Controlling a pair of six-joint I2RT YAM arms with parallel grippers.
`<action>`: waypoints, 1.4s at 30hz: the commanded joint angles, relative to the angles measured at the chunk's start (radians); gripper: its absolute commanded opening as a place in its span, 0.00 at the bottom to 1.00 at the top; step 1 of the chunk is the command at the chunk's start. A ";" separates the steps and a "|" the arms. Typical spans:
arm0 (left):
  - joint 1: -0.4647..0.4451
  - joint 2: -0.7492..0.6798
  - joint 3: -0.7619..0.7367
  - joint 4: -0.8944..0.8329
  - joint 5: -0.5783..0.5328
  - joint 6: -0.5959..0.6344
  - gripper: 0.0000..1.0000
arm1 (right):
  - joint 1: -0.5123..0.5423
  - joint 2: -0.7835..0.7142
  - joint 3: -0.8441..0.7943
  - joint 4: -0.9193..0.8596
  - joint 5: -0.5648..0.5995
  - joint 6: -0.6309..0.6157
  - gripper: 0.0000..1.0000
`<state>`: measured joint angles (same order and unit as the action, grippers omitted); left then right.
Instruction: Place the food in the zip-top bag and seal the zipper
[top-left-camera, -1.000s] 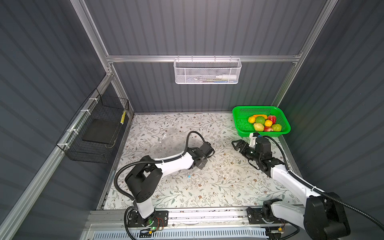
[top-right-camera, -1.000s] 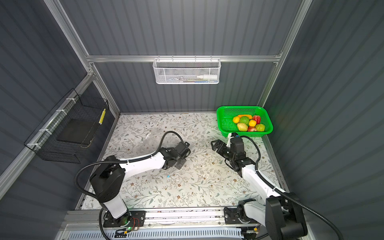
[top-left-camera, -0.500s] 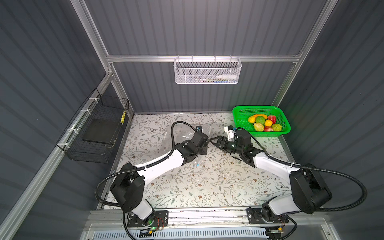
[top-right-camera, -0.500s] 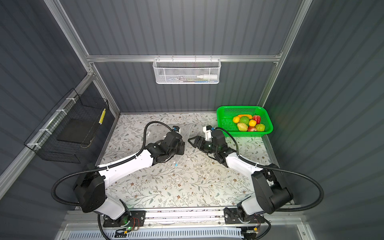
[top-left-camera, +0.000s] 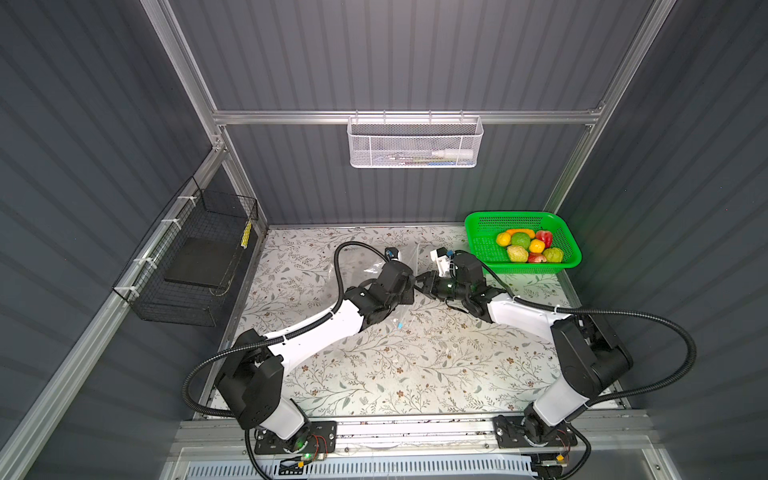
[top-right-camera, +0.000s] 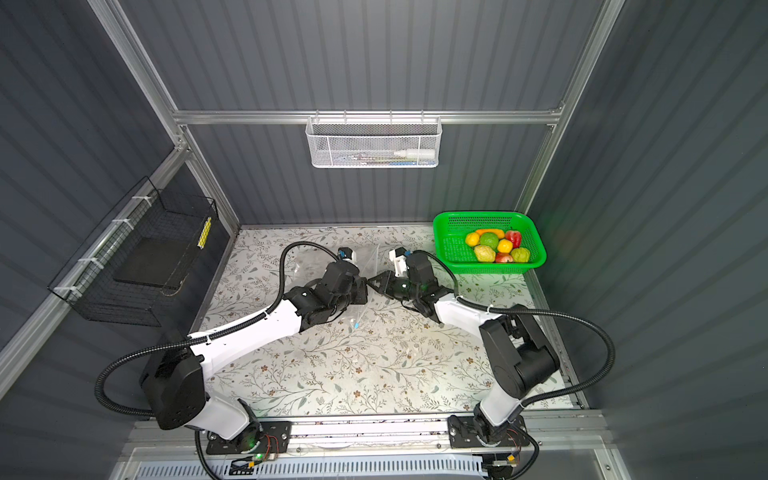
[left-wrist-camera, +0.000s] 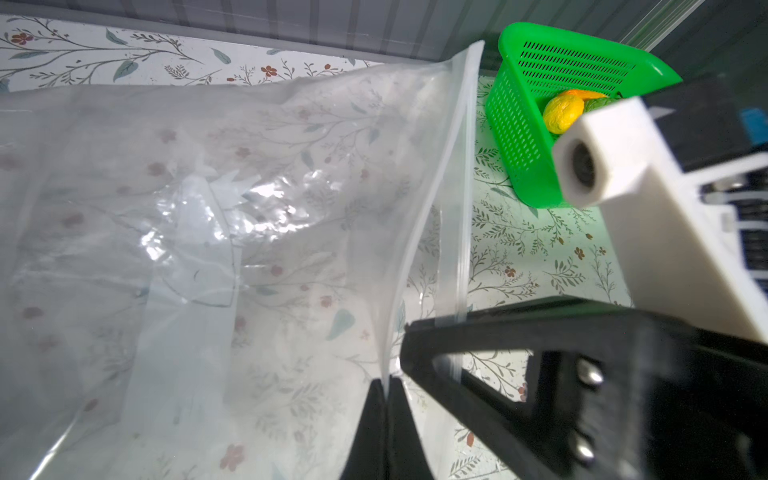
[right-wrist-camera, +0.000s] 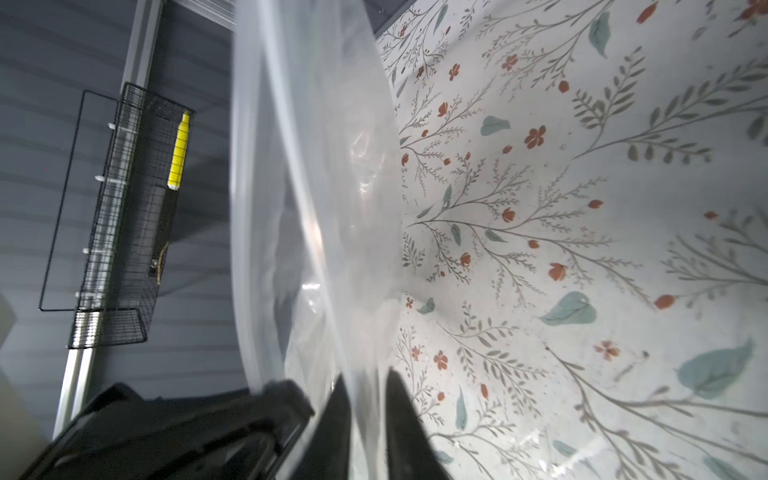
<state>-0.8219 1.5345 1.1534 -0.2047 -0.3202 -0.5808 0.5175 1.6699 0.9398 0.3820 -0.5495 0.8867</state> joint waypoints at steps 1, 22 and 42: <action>0.014 -0.034 -0.024 -0.017 -0.002 -0.015 0.00 | 0.007 0.023 0.047 -0.009 -0.024 -0.027 0.01; 0.055 -0.059 -0.057 -0.099 -0.041 0.002 0.00 | 0.084 0.065 0.170 -0.201 0.043 -0.141 0.00; 0.055 -0.171 -0.178 -0.026 -0.095 -0.103 0.00 | 0.055 0.233 0.403 -0.493 0.198 -0.262 0.02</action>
<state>-0.7696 1.3338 0.9665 -0.2661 -0.4183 -0.6712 0.5766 1.9114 1.3190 -0.0757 -0.3931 0.6487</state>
